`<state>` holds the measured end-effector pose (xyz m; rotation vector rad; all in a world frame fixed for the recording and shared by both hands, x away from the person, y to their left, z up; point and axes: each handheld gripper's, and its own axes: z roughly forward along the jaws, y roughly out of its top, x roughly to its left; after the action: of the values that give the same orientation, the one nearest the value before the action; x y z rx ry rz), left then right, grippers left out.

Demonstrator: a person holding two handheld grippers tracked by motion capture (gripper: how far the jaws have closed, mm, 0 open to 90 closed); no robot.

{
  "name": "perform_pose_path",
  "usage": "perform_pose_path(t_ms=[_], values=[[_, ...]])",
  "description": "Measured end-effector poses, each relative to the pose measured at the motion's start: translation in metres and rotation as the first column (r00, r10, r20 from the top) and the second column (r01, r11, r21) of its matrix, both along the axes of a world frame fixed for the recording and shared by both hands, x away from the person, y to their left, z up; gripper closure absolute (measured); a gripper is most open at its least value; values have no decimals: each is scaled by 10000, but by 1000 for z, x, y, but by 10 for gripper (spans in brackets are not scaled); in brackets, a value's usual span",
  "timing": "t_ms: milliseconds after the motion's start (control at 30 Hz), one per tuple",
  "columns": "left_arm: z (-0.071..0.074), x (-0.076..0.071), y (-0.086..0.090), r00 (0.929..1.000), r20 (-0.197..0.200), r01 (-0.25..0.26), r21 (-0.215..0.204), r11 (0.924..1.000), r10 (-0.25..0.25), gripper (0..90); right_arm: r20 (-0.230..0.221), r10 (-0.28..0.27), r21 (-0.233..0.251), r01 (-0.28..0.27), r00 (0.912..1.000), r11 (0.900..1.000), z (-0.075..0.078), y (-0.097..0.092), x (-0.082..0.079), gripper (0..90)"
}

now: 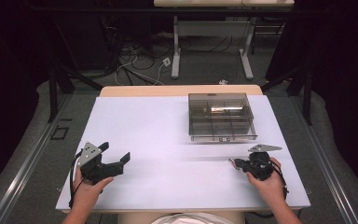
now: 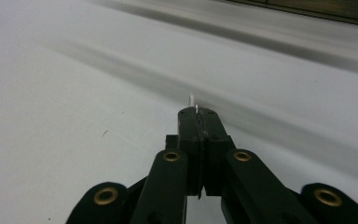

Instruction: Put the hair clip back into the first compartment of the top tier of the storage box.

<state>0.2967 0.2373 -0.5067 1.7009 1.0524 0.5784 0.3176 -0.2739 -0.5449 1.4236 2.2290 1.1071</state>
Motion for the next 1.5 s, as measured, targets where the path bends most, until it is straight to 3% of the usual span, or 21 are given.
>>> perform_pose_path(t_ms=[567, 1067, 1167, 1500], values=[[0, 0, 0, 10000, -8, -21, -61, 10000, 21, 64, 133, -207, 715, 197, 9997, 9972, 8, 0, -5, 896], [1, -1, 2, 9999, 58, 107, -180, 9998, -106, 64, 532, -68, 867, 22, 9986, 9962, 21, 1, -12, 897], [1, -1, 2, 10000, 15, 82, -436, 9990, -81, 63, 611, -15, 933, -42, 9981, 9956, 23, 2, -13, 897], [2, -2, 2, 9999, 59, 139, -527, 9985, -136, 38, 744, 33, 1070, -112, 9972, 9942, 34, 8, -15, 896]])
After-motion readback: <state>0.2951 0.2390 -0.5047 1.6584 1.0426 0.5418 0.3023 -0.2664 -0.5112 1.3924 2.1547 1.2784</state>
